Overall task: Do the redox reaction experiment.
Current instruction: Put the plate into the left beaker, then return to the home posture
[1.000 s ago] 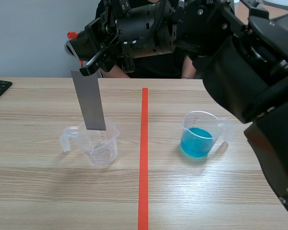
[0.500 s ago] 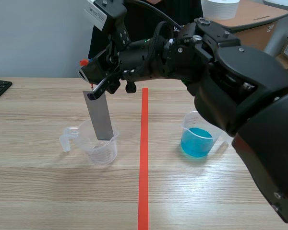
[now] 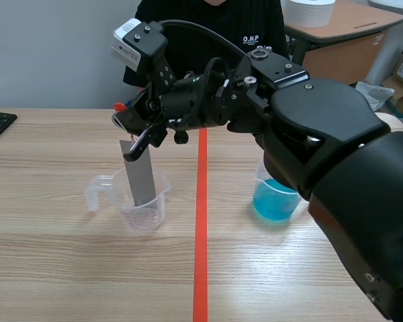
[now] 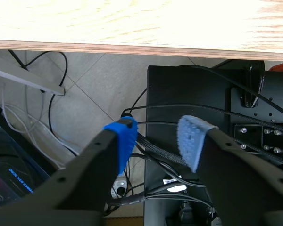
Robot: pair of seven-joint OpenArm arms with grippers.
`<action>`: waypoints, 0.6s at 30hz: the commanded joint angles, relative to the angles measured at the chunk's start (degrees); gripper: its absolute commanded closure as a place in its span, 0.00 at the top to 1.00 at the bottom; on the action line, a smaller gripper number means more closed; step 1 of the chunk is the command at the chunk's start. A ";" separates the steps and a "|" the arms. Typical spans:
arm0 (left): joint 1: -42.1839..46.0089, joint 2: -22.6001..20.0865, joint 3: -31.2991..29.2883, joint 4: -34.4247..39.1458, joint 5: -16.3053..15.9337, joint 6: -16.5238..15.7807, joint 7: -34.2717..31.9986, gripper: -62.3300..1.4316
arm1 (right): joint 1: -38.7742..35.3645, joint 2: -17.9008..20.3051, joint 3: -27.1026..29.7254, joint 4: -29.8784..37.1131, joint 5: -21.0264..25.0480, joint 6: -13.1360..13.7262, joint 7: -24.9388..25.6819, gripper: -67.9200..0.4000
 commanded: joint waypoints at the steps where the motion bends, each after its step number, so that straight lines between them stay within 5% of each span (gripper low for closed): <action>1: -0.15 0.15 0.26 0.68 -0.11 -0.37 -0.39 0.49 | 1.75 -0.70 -0.63 0.83 -0.15 0.44 -0.04 0.11; 10: -0.15 0.15 0.26 0.68 -0.11 -0.37 -0.42 0.74 | 1.64 -1.97 -4.33 0.83 1.79 0.44 -0.04 0.58; 16: -0.15 0.15 0.26 0.68 -0.11 -0.37 -0.42 0.90 | 1.57 -3.17 -9.16 0.85 10.38 0.44 0.31 0.95; 18: -0.15 0.15 0.26 0.68 -0.11 -0.37 -0.42 1.00 | 1.55 -3.56 -10.75 0.85 13.55 0.44 0.44 1.00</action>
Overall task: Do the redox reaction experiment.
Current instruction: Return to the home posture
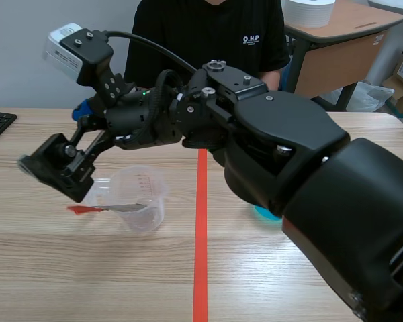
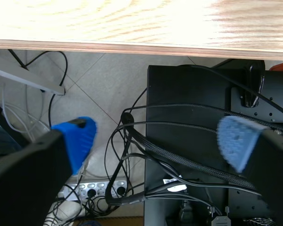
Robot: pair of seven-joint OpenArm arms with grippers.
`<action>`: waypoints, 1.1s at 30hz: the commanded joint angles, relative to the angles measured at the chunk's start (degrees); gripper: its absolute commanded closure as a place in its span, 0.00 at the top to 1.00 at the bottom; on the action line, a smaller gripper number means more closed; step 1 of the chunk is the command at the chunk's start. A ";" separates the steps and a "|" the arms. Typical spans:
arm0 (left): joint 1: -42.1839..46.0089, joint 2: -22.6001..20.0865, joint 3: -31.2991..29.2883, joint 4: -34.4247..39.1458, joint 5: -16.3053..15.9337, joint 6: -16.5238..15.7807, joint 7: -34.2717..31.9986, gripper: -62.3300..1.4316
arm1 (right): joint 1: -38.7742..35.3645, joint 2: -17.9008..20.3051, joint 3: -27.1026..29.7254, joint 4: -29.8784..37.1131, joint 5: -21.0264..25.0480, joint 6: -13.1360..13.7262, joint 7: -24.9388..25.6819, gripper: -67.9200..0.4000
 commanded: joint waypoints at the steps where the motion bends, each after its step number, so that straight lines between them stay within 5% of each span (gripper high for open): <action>1: -0.15 0.15 0.26 0.68 -0.11 -0.37 -0.39 1.00 | 1.49 -0.98 -0.72 0.87 2.01 0.46 0.74 1.00; 9: -0.15 0.15 0.26 0.68 -0.13 -0.37 -0.37 1.00 | 1.53 -0.74 -0.42 2.25 3.41 0.39 0.72 1.00; 14: -0.15 0.13 0.26 0.68 -0.13 -0.39 -0.37 1.00 | 1.14 3.26 1.20 4.35 3.34 -4.20 1.66 1.00; 20: -0.50 0.13 0.26 0.85 -0.09 -0.44 -1.05 1.00 | -2.60 12.83 3.85 10.75 3.34 -7.58 9.31 1.00; 24: -1.77 -0.74 0.13 0.85 2.89 -0.98 -0.46 1.00 | -6.82 20.55 5.44 17.38 3.17 -8.41 10.86 1.00; 33: -1.57 -4.50 -5.44 5.77 4.00 -4.15 -2.10 1.00 | -19.74 37.97 10.56 31.63 3.52 -10.19 14.56 1.00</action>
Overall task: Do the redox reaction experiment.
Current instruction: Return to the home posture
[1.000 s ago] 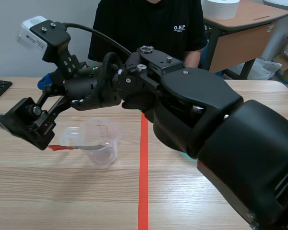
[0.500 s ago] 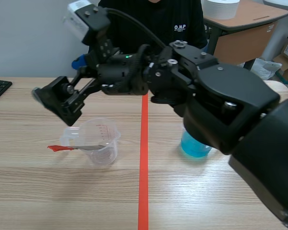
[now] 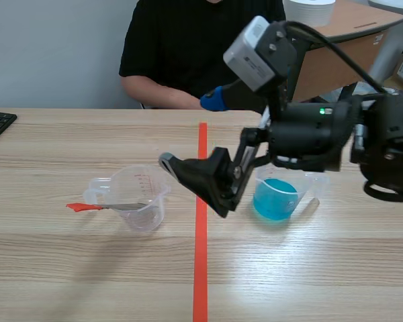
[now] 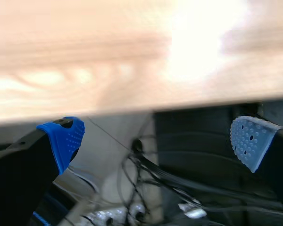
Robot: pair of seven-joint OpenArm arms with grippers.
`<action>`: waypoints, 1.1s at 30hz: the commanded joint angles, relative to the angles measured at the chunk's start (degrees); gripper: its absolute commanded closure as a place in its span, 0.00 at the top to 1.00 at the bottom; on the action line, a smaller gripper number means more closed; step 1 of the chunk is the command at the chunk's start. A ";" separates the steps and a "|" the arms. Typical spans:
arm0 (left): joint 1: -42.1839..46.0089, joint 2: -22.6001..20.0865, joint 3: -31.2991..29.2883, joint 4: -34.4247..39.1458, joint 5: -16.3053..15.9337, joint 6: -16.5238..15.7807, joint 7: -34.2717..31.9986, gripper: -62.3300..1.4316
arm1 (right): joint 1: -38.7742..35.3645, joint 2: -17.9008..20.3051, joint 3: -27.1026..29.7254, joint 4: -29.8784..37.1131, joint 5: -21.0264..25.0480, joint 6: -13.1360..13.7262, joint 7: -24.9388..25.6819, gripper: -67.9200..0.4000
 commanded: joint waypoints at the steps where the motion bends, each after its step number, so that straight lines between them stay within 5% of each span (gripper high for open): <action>1: 0.44 -0.61 -1.79 3.15 0.98 -0.70 -0.81 1.00 | -1.36 2.54 2.03 1.95 1.01 -0.07 1.07 1.00; 10: 0.42 -0.37 -6.54 12.28 6.60 -3.26 -0.85 1.00 | -18.40 14.16 9.70 13.11 0.98 -0.07 1.22 1.00; 16: 0.33 -1.62 -7.26 18.86 6.71 -3.98 -0.50 1.00 | -31.67 18.32 17.79 18.86 0.79 -0.07 1.22 1.00; 24: -2.25 -6.23 -7.26 24.63 6.19 -5.73 1.60 1.00 | -43.32 17.81 32.37 24.61 0.79 -0.09 -0.72 1.00; 33: -4.90 -12.28 -6.80 27.02 0.07 -9.09 2.58 1.00 | -48.78 10.23 45.75 25.46 0.79 -0.26 -2.03 1.00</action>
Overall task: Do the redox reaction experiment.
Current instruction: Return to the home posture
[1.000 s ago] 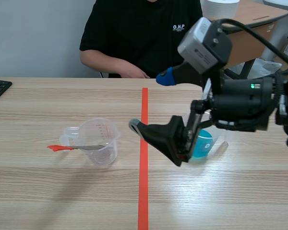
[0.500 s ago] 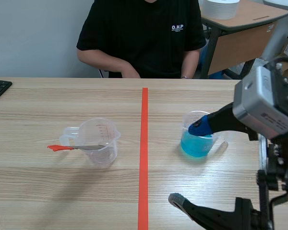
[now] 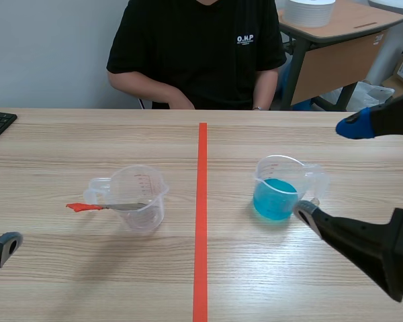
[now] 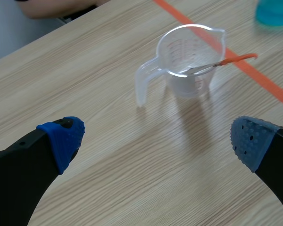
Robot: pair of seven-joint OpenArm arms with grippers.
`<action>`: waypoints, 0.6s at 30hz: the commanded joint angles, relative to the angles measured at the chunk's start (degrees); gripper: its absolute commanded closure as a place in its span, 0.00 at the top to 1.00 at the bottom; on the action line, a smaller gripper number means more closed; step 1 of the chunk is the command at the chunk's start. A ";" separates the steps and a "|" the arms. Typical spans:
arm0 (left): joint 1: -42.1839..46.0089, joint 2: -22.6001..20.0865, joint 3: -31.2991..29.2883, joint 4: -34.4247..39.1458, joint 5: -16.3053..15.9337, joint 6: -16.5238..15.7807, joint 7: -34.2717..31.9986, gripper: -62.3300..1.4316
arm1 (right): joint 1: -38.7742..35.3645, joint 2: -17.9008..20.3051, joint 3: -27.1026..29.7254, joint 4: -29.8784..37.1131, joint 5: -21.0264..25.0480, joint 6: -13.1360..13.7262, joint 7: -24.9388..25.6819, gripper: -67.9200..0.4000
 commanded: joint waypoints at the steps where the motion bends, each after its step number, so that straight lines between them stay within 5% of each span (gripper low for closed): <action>1: -1.68 -1.44 0.55 0.94 -0.92 -0.13 -0.83 1.00 | -0.13 -0.42 1.03 0.48 0.42 -0.24 0.72 1.00; 18: -10.56 -2.25 7.26 0.98 -1.09 -0.07 0.50 1.00 | -0.22 -2.58 5.81 0.48 0.42 -0.24 -2.01 1.00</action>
